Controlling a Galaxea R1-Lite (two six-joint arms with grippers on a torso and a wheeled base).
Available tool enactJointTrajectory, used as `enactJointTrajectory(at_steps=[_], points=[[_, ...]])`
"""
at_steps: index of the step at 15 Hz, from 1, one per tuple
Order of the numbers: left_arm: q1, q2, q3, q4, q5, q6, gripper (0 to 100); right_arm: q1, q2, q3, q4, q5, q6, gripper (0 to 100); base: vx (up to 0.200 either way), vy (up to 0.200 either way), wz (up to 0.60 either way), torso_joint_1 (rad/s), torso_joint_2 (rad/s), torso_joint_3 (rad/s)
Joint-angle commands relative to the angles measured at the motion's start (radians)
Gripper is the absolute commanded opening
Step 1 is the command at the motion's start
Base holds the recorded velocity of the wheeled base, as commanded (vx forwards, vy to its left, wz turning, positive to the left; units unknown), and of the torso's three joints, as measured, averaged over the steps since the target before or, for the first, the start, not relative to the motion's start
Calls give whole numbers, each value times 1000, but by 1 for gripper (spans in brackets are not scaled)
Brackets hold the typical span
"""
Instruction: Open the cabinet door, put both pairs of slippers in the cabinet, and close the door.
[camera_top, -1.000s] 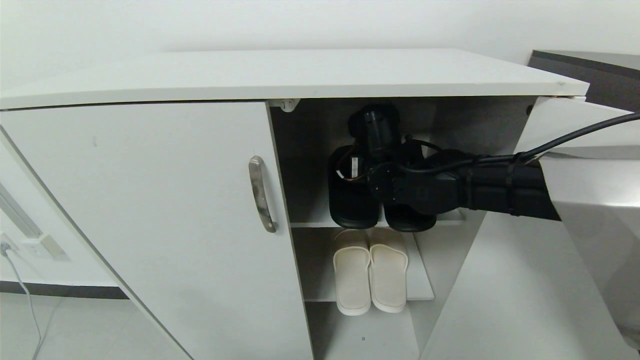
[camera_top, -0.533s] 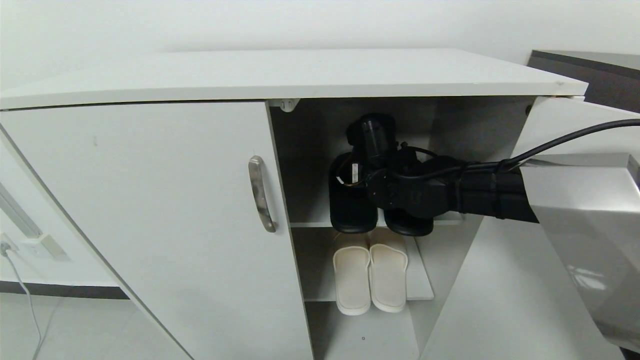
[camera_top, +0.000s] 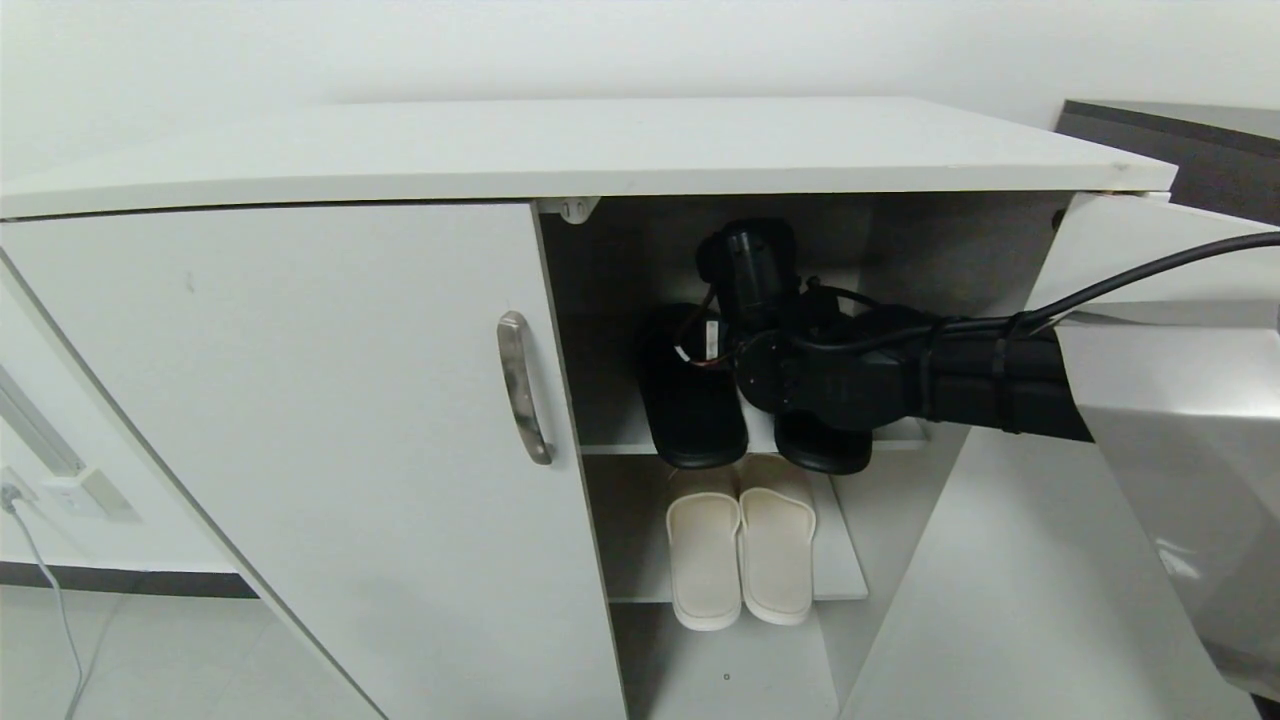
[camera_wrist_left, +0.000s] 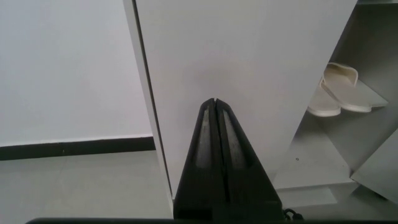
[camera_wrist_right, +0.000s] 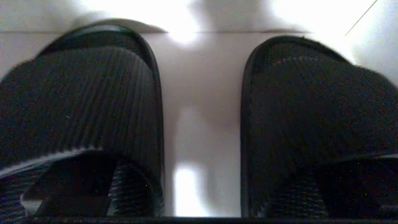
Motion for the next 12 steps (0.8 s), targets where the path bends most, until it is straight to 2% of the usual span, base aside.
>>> enactJointTrajectory(at_steps=[1, 6, 12], points=[[0, 1, 0, 0, 0, 0, 0, 10, -29, 12, -2, 0, 2, 100, 0, 0, 0, 0, 0, 0], [0, 0, 0, 0, 0, 0, 0, 56, -140, 198, -22, -4, 11, 100, 0, 0, 0, 0, 0, 0], [0, 1, 0, 0, 0, 0, 0, 133, -328, 515, -177, 0, 10, 100, 0, 0, 0, 0, 0, 0]])
